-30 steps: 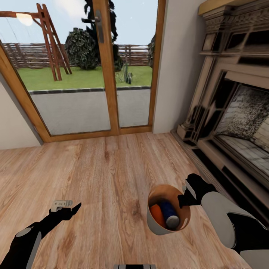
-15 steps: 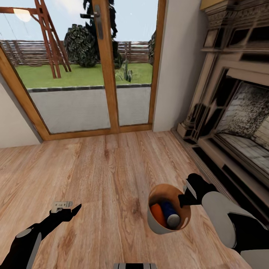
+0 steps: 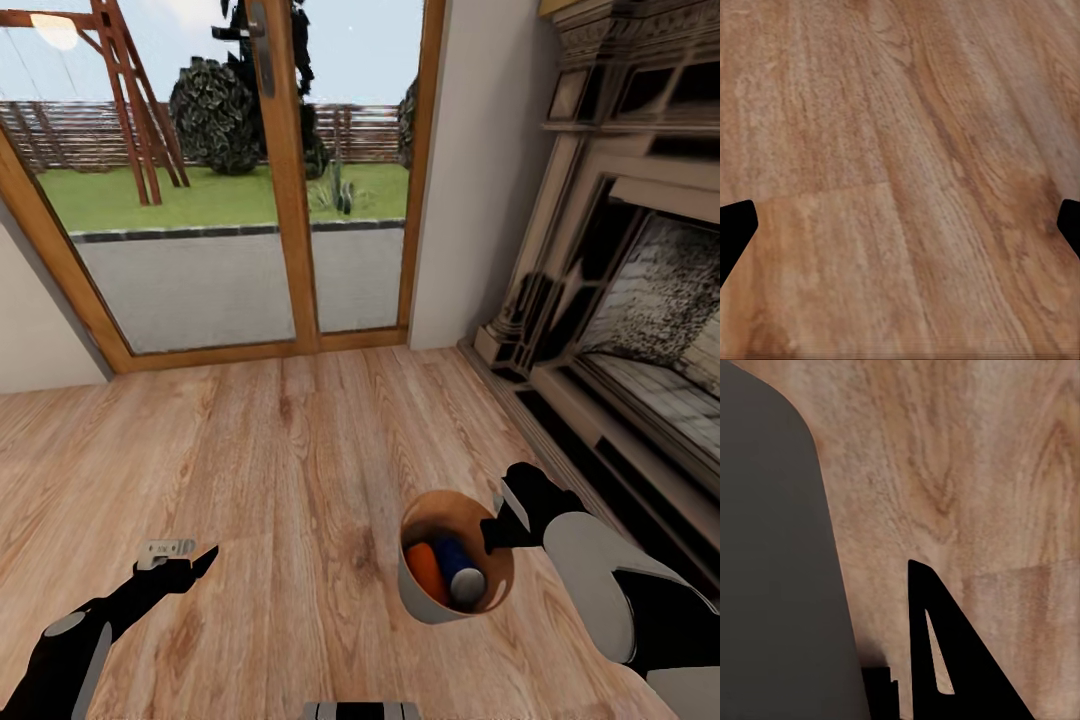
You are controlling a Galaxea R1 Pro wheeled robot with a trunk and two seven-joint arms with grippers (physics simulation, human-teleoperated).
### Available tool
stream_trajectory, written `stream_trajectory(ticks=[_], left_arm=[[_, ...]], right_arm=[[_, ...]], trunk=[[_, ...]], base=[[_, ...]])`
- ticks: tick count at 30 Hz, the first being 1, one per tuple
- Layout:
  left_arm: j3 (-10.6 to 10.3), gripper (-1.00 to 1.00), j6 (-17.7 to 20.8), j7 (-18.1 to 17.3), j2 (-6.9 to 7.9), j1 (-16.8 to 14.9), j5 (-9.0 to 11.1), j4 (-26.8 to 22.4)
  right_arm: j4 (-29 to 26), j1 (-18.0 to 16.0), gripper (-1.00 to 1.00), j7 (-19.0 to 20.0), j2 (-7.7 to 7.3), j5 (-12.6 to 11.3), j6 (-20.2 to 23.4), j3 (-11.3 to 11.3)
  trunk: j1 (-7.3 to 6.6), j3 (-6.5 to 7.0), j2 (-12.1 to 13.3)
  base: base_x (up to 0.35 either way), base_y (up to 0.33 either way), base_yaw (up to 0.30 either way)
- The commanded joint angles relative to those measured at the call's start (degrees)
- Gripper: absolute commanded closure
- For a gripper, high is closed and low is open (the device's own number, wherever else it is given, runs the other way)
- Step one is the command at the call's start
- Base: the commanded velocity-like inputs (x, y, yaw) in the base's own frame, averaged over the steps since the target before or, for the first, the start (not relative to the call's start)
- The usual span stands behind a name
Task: Put the three can of soda from the living room inside the tash can in the kitchen.
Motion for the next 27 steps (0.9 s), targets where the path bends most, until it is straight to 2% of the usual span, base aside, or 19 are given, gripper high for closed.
stream_trajectory(ticks=[1, 13, 19, 27], left_arm=[[0.0, -1.00, 0.0, 0.0, 0.00, 0.0, 0.0, 0.0], [0.0, -1.00, -0.7, -0.1, 0.00, 0.0, -0.1, 0.5], [0.0, -1.00, -1.8, -0.1, 0.06, 0.0, -0.1, 1.3], [0.0, -1.00, -2.0, -0.1, 0.01, 0.0, 0.1, 1.5]], right_arm=[[0.0, 0.0, 1.00, 0.0, 0.00, -0.9, 0.0, -0.1], [0.0, 0.0, 1.00, 0.0, 0.00, -0.9, 0.0, -0.1], [0.0, 0.0, 1.00, 0.0, 0.00, -0.9, 0.0, -0.1], [0.1, 0.0, 1.00, 0.1, 0.01, -0.9, 0.0, -0.1]], trunk=[[-0.01, 0.00, 0.0], [-0.01, 0.00, 0.0], [0.14, -1.33, -0.1], [0.14, -1.33, -0.1]], base=[[0.000, 0.000, 0.000], [0.000, 0.000, 0.000], [0.000, 0.000, 0.000], [0.000, 0.000, 0.000]])
